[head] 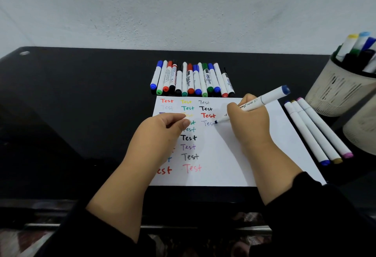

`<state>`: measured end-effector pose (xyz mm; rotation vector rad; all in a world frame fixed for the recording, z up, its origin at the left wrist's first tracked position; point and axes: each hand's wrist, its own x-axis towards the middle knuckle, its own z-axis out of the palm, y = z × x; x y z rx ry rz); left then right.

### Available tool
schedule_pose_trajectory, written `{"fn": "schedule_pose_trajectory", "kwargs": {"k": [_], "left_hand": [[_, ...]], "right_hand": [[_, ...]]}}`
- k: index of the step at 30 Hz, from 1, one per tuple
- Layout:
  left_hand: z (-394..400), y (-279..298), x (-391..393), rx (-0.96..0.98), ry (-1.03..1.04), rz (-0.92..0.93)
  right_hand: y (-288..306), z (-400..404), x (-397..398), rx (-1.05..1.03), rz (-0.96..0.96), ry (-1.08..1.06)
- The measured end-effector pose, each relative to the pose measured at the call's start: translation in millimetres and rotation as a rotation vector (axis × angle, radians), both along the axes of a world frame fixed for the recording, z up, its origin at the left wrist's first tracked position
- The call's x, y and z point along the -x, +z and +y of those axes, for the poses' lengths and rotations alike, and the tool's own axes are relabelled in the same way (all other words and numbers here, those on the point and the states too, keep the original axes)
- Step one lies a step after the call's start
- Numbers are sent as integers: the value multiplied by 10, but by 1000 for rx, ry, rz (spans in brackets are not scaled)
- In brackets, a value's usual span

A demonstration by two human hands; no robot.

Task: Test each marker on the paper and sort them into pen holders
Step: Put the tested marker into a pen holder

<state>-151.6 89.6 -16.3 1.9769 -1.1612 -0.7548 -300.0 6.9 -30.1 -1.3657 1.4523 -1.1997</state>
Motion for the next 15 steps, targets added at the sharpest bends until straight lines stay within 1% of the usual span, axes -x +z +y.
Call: {"fn": "schedule_pose_trajectory", "kwargs": {"k": [10, 12, 15], "left_hand": [[4, -3, 5, 6, -15, 7], [10, -1, 5, 9, -18, 33], [24, 29, 2, 7, -18, 107]], "right_hand": [[2, -5, 20, -36, -10, 13], [5, -11, 32, -48, -74, -7], [68, -13, 69, -125, -300, 12]]}}
